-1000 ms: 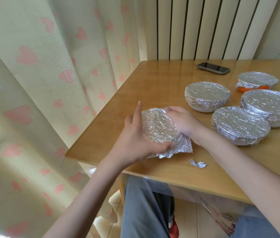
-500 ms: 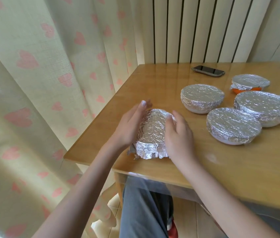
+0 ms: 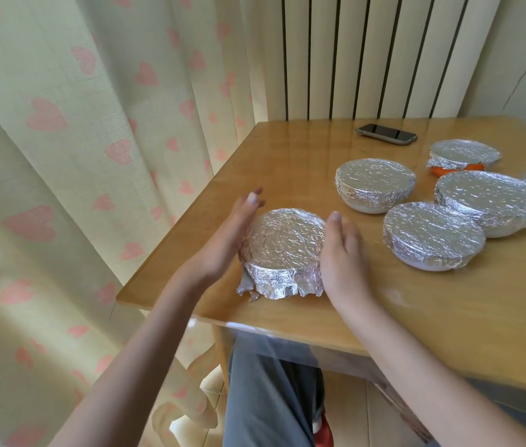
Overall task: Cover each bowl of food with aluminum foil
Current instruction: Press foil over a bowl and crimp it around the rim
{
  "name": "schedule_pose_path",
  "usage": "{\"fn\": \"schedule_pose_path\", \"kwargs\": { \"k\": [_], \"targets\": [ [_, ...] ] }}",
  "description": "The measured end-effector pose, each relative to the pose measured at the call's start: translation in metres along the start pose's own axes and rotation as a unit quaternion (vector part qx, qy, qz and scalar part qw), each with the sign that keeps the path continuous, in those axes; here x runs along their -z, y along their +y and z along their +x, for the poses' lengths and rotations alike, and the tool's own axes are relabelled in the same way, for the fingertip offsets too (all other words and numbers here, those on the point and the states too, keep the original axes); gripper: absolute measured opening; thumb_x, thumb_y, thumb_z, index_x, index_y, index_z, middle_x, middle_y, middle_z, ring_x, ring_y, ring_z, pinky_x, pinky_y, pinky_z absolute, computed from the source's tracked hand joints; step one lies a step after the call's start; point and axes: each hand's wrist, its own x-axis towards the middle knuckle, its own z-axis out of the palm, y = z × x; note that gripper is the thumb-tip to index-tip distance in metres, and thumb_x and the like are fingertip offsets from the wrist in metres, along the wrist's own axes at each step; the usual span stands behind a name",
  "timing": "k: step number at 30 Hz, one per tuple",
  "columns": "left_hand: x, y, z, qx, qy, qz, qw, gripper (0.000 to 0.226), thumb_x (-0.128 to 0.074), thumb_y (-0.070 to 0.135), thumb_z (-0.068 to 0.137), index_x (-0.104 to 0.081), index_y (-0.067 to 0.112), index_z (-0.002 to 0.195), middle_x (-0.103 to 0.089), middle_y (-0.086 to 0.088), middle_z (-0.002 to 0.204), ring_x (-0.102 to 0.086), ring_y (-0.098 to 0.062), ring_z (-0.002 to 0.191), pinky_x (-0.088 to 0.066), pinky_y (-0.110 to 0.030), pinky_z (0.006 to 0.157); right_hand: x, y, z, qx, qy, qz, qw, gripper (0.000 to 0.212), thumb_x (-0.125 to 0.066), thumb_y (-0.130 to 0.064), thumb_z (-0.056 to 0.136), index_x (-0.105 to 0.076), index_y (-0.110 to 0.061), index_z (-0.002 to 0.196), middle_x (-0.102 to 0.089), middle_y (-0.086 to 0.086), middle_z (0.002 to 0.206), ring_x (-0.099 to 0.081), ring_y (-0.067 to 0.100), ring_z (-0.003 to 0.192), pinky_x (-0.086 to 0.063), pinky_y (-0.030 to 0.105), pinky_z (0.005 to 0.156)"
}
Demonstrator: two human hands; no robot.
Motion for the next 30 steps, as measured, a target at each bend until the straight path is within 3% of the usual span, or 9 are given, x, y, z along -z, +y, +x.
{"fn": "schedule_pose_path", "kwargs": {
  "k": [4,7,10,13,17,21,24,26,30],
  "targets": [
    [0.022,-0.011,-0.017,-0.02,-0.128,0.05,0.99,0.131,-0.088,0.06,0.049,-0.002,0.051,0.147,-0.035,0.014,0.147,-0.039,-0.002,0.137,-0.037,-0.025,0.111,0.006,0.0,-0.01,0.022,0.004,0.005,1.0,0.06,-0.023,-0.046,0.1,-0.014,-0.017,0.152,-0.014,-0.003,0.159,-0.011,0.01,0.145,-0.009,0.021,0.11],
    [0.007,-0.013,-0.022,-0.033,-0.084,0.103,0.991,0.136,-0.091,0.014,0.057,0.003,0.033,0.153,-0.038,0.033,0.13,-0.048,0.021,0.115,-0.039,-0.006,0.096,-0.013,-0.004,-0.011,-0.032,-0.022,0.052,0.998,0.057,-0.026,-0.046,0.1,-0.024,-0.017,0.149,-0.028,0.002,0.154,-0.025,0.017,0.141,-0.021,0.034,0.115],
    [-0.008,-0.015,-0.021,-0.024,-0.005,0.101,0.995,0.141,-0.092,0.027,0.048,0.001,0.031,0.155,-0.049,0.026,0.127,-0.05,0.016,0.116,-0.037,-0.002,0.093,-0.024,-0.011,0.005,-0.035,0.001,0.041,0.999,0.05,-0.028,-0.043,0.101,-0.042,-0.013,0.138,-0.049,0.001,0.132,-0.044,0.019,0.123,-0.035,0.031,0.098],
    [-0.029,-0.014,-0.019,-0.002,0.116,0.091,0.989,0.146,-0.094,0.036,0.048,0.003,0.026,0.156,-0.05,0.015,0.135,-0.048,0.007,0.124,-0.033,-0.004,0.096,-0.023,-0.02,0.036,-0.059,-0.049,0.049,0.996,0.049,-0.025,-0.049,0.101,-0.055,-0.017,0.122,-0.054,-0.002,0.106,-0.05,0.016,0.102,-0.034,0.027,0.083],
    [-0.059,-0.009,-0.017,0.012,0.212,0.1,0.972,0.148,-0.095,0.036,0.051,0.007,0.015,0.155,-0.038,0.001,0.151,-0.037,-0.009,0.137,-0.026,-0.011,0.099,-0.02,-0.014,0.062,-0.068,-0.137,0.026,0.988,0.072,-0.022,-0.067,0.092,-0.053,-0.016,0.132,-0.057,0.0,0.131,-0.053,0.019,0.121,-0.04,0.038,0.104],
    [-0.058,-0.008,-0.022,0.028,0.192,0.074,0.978,0.155,-0.092,0.052,0.049,0.018,0.019,0.153,-0.033,0.001,0.155,-0.034,-0.007,0.139,-0.027,-0.021,0.112,-0.012,-0.019,0.062,-0.072,-0.166,-0.013,0.983,0.08,-0.018,-0.072,0.089,-0.053,-0.014,0.132,-0.06,0.008,0.128,-0.056,0.026,0.119,-0.042,0.042,0.102],
    [-0.033,0.002,-0.025,0.007,0.178,0.08,0.981,0.129,-0.056,0.082,0.06,0.009,0.025,0.155,-0.016,0.004,0.162,-0.018,-0.001,0.144,-0.015,-0.026,0.119,0.0,-0.025,0.057,-0.009,-0.106,-0.067,0.992,0.074,-0.017,-0.058,0.098,-0.063,0.0,0.095,-0.062,0.015,0.078,-0.059,0.029,0.074,-0.045,0.034,0.069],
    [-0.011,0.007,-0.013,-0.043,0.219,0.087,0.971,0.099,-0.035,0.077,0.076,-0.014,0.023,0.156,-0.014,0.01,0.162,-0.011,0.006,0.143,-0.008,-0.02,0.117,0.001,-0.028,0.05,0.051,-0.035,-0.082,0.995,0.057,-0.02,-0.047,0.102,-0.047,-0.011,0.067,-0.047,0.004,0.064,-0.048,0.02,0.064,-0.035,0.031,0.057],
    [-0.006,0.011,0.021,-0.054,0.11,0.138,0.983,0.072,-0.02,0.066,0.093,-0.046,0.022,0.144,-0.044,0.008,0.15,-0.035,-0.003,0.139,-0.022,-0.032,0.119,-0.025,-0.013,0.044,0.019,-0.01,-0.042,0.999,0.045,-0.025,-0.041,0.102,-0.057,-0.012,0.114,-0.059,0.005,0.117,-0.052,0.024,0.111,-0.031,0.027,0.079]
  ]
}}
